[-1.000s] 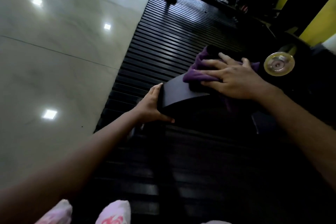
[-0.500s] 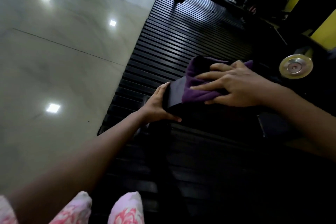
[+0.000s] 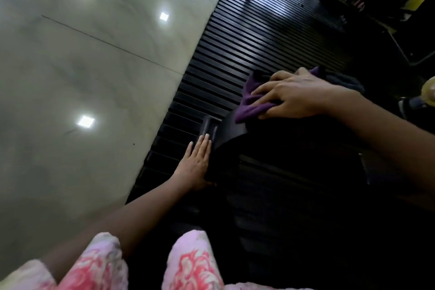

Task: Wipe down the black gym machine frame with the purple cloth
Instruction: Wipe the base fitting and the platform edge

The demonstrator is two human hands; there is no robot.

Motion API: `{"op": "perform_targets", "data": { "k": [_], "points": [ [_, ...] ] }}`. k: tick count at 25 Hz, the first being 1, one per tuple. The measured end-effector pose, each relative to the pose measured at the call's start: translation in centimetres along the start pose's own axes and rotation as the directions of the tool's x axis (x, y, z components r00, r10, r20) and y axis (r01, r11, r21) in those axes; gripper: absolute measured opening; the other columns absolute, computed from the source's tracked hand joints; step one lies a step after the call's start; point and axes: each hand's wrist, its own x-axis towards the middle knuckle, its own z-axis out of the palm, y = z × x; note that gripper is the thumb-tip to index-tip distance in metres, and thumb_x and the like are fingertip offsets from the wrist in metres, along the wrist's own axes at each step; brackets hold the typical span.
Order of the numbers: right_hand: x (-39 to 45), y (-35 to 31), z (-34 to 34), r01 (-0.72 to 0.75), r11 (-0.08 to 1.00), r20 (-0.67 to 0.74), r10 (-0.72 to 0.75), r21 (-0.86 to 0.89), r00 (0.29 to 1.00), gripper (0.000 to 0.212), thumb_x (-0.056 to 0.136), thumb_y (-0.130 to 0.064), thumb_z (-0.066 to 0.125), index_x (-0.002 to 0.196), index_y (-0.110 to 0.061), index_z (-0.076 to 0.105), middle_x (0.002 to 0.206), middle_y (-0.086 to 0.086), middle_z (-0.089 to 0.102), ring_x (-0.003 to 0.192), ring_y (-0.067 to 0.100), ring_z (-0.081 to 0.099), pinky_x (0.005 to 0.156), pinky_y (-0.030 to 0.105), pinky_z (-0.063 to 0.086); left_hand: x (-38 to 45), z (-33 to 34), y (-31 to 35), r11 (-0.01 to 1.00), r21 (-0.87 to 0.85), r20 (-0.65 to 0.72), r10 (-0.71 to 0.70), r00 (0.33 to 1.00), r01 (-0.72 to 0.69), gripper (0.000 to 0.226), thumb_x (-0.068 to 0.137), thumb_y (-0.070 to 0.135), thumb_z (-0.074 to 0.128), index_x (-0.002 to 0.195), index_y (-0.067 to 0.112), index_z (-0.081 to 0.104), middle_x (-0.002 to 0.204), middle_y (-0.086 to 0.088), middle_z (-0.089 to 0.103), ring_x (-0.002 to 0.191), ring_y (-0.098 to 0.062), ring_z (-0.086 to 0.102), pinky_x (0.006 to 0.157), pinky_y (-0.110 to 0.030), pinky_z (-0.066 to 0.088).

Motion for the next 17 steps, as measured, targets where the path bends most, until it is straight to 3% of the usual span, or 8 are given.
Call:
{"op": "perform_targets", "data": {
  "k": [3, 7, 10, 14, 17],
  "points": [
    [3.7, -2.2, 0.6, -0.143, 0.986, 0.017, 0.145, -0.082, 0.989, 0.043, 0.092, -0.061, 0.038, 0.131, -0.048, 0.048, 0.14, -0.007, 0.043, 0.125, 0.027, 0.036, 0.102, 0.054, 0.024, -0.4, 0.2, 0.6, 0.995, 0.03, -0.029, -0.091, 0.995, 0.092, 0.124, 0.079, 0.07, 0.053, 0.143, -0.005, -0.023, 0.151, -0.023, -0.029, 0.14, -0.033, -0.028, 0.111, -0.042, -0.02],
    [9.5, -8.5, 3.1, -0.026, 0.956, 0.165, 0.077, -0.292, 0.983, 0.053, 0.093, -0.058, 0.037, 0.13, -0.025, 0.053, 0.139, 0.001, 0.049, 0.131, 0.027, 0.034, 0.108, 0.056, 0.017, -0.6, 0.4, 1.0, 0.977, -0.044, -0.011, -0.209, 0.978, 0.209, 0.133, 0.075, 0.07, 0.059, 0.141, -0.009, -0.024, 0.151, -0.027, -0.025, 0.14, -0.037, -0.026, 0.111, -0.044, -0.02],
    [10.2, -10.7, 4.5, 0.081, 0.929, 0.197, -0.009, -0.362, 0.98, 0.047, 0.095, -0.051, 0.039, 0.127, -0.02, 0.053, 0.138, 0.002, 0.049, 0.133, 0.022, 0.032, 0.11, 0.048, 0.017, -0.9, 0.4, 0.9, 0.962, -0.088, 0.03, -0.258, 0.966, 0.259, 0.133, 0.074, 0.07, 0.06, 0.141, -0.011, -0.022, 0.151, -0.029, -0.024, 0.14, -0.038, -0.026, 0.11, -0.045, -0.021],
    [6.4, -8.0, 1.8, 0.202, 0.964, 0.186, -0.17, -0.172, 0.968, 0.044, 0.09, -0.052, 0.049, 0.129, -0.032, 0.055, 0.141, -0.009, 0.047, 0.136, 0.016, 0.03, 0.111, 0.041, 0.021, -0.9, 0.3, 0.9, 0.953, -0.133, 0.065, -0.267, 0.961, 0.274, 0.133, 0.074, 0.067, 0.063, 0.141, -0.011, -0.022, 0.151, -0.029, -0.024, 0.14, -0.038, -0.027, 0.109, -0.045, -0.022],
    [3.6, -4.2, -0.2, 0.079, 0.996, 0.196, -0.071, -0.032, 0.978, 0.043, 0.087, -0.053, 0.054, 0.129, -0.041, 0.053, 0.144, -0.014, 0.042, 0.139, 0.016, 0.021, 0.111, 0.048, 0.014, -0.8, 0.2, 0.8, 0.95, -0.143, 0.106, -0.266, 0.958, 0.279, 0.129, 0.077, 0.064, 0.063, 0.142, -0.008, -0.023, 0.151, -0.025, -0.027, 0.138, -0.036, -0.031, 0.107, -0.046, -0.024]
  ]
}}
